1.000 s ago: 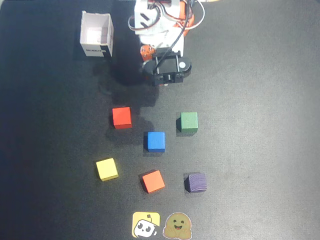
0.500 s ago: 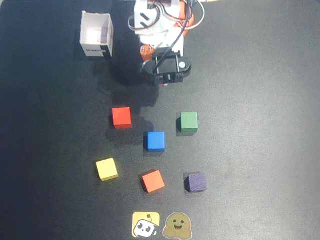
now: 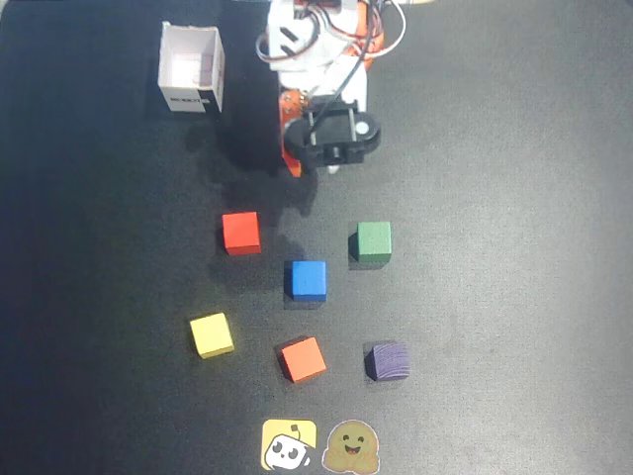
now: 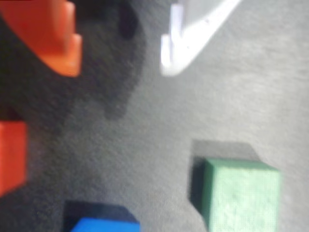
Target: Put the purple cube on top of the yellow cube.
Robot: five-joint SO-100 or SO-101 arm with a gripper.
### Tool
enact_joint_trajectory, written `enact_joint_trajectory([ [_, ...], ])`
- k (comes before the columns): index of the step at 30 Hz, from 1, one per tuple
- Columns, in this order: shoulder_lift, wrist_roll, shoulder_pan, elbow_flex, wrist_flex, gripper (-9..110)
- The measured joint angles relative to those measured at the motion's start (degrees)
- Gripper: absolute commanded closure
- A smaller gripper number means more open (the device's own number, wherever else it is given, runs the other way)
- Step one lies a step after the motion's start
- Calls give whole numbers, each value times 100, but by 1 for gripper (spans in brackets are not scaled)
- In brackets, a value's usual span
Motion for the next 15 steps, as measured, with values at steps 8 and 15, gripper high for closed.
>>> enact_joint_trajectory([
  [8,-2531,79,-211,-1433,-879,88],
  [15,-5458,123,-264,-3507,-1046,87],
])
